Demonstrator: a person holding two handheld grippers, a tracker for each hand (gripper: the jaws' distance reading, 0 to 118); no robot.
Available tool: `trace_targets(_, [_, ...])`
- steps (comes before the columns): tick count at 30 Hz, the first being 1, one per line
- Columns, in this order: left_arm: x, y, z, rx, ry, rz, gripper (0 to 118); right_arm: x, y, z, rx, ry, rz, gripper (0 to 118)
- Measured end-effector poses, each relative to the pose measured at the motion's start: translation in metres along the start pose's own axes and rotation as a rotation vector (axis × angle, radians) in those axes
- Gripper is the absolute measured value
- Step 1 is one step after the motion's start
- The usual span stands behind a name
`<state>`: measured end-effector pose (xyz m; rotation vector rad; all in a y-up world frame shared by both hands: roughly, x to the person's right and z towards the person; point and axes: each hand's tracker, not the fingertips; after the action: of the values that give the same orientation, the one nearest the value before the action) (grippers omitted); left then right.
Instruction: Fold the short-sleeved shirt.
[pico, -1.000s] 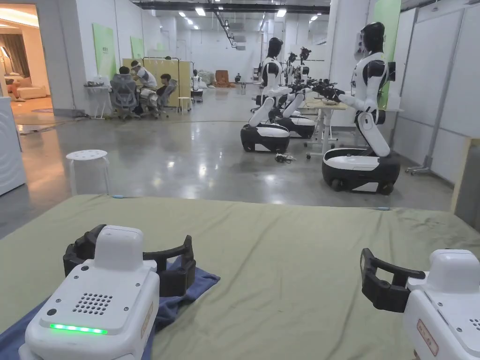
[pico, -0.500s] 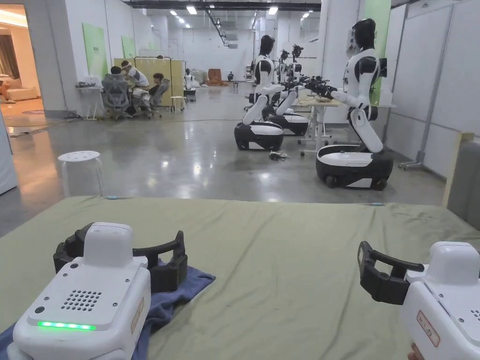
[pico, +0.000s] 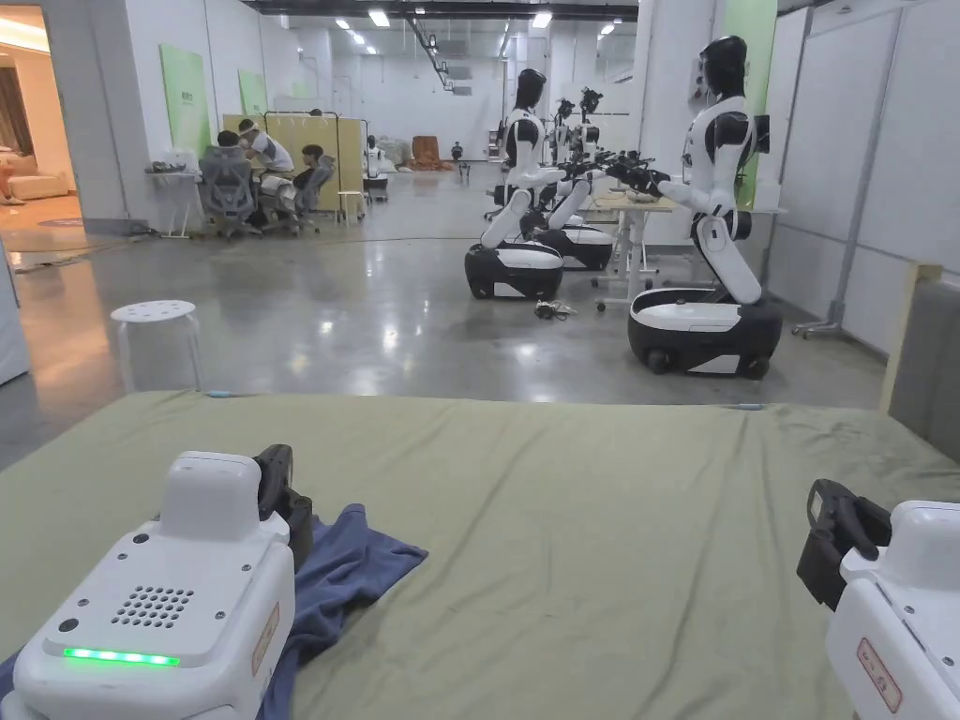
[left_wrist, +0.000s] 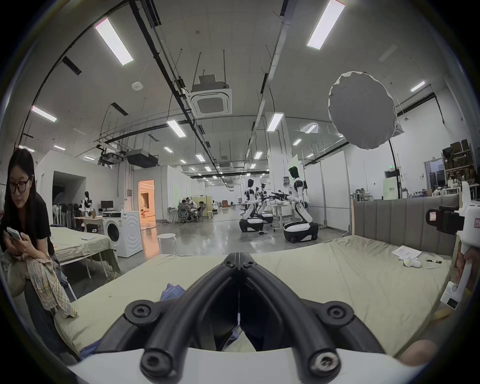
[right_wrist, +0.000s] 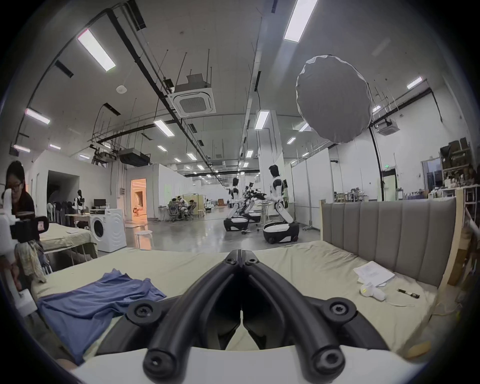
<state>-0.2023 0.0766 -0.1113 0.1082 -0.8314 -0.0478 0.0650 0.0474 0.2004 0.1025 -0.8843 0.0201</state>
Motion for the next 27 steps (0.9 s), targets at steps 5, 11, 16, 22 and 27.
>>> trace_targets(5, [-0.005,0.001,0.0,-0.005,0.001,0.037,0,-0.005,0.004,0.0,-0.002,0.013,-0.008,0])
trace_targets(11, [-0.033,0.005,0.026,-0.012,0.092,-0.011,0,-0.04,0.013,-0.021,-0.013,0.154,-0.002,0])
trace_targets(16, [-0.081,0.006,0.071,-0.044,0.261,-0.014,0,-0.095,0.014,-0.042,-0.026,0.339,-0.032,0])
trace_targets(22, [-0.118,-0.006,0.119,-0.092,0.403,-0.004,0,-0.152,0.01,-0.055,-0.027,0.516,-0.042,0])
trace_targets(27, [-0.126,-0.015,0.114,-0.13,0.416,0.008,0,-0.161,0.011,-0.063,-0.033,0.536,-0.049,0])
